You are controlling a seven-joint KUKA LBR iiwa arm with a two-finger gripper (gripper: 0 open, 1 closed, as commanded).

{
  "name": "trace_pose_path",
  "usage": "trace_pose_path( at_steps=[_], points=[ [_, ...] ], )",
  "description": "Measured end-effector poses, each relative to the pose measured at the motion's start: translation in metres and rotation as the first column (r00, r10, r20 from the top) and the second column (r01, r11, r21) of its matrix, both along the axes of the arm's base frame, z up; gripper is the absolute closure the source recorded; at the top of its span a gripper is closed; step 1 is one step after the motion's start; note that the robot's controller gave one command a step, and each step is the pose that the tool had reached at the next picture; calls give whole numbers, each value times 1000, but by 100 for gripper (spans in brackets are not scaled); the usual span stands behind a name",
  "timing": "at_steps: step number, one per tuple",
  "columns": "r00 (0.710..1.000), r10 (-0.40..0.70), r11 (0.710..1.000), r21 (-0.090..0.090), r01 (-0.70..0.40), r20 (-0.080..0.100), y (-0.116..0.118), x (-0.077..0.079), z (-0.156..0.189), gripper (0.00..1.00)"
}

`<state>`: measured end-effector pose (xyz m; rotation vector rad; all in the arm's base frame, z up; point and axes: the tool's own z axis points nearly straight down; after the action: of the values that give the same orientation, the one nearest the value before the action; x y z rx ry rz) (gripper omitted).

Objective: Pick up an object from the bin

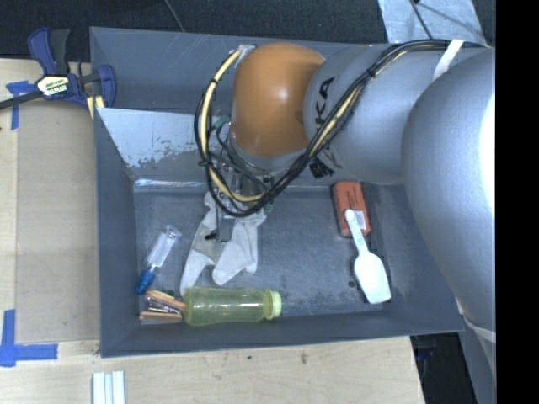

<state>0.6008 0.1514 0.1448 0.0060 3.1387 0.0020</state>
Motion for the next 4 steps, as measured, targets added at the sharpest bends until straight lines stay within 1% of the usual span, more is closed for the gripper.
trace_pose_path(
  at_steps=[1, 2, 3, 4],
  points=[
    [1000, 0, 1000, 0, 0, 0, 0, 0, 0, 0],
    [983, 185, 983, -1, -185, 4, 0, 5, -22, 0],
    [902, 431, 903, -2, -431, 2, -3, 4, -68, 0],
    [747, 664, 747, -3, -664, 6, -9, 15, -72, 100]
  ],
)
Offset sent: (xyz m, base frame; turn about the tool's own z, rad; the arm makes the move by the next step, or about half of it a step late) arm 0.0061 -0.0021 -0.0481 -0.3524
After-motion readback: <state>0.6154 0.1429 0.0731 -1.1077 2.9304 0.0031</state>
